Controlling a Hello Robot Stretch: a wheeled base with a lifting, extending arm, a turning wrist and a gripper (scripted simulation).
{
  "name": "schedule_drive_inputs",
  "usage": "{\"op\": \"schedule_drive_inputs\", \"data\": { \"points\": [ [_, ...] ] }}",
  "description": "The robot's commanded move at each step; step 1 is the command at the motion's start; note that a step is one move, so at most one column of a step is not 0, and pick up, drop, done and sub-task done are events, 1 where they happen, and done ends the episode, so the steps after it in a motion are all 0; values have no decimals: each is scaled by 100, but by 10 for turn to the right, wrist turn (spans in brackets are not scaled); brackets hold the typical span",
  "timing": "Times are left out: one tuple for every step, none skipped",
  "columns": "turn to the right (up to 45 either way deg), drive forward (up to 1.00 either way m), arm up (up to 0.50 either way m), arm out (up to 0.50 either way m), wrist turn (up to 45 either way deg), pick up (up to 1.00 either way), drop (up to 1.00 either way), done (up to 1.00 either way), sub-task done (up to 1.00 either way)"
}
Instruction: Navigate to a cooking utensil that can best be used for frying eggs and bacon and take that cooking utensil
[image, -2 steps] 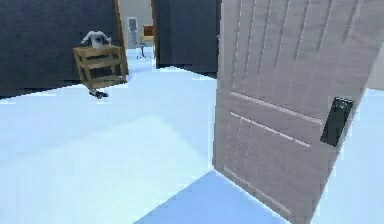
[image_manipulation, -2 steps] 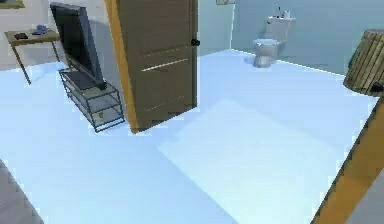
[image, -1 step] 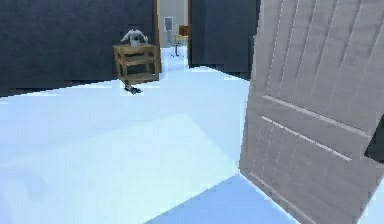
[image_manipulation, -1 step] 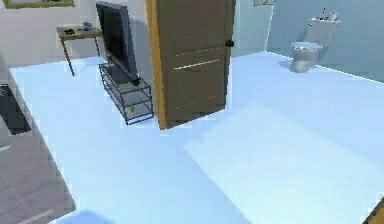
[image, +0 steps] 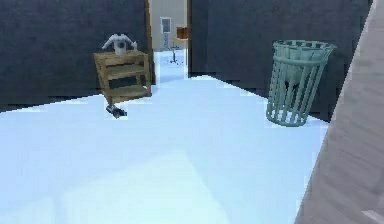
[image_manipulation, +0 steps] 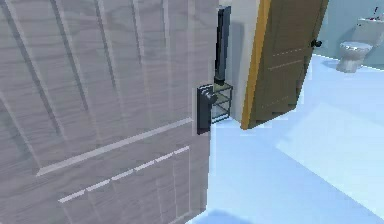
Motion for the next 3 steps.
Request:
{"op": "schedule_drive_inputs", "data": {
  "points": [
    [-30, 0, 0, 0, 0, 0, 0, 0, 0],
    [-90, 0, 0, 0, 0, 0, 0, 0, 0],
    [0, 55, 0, 0, 0, 0, 0, 0, 0]
  ]
}}
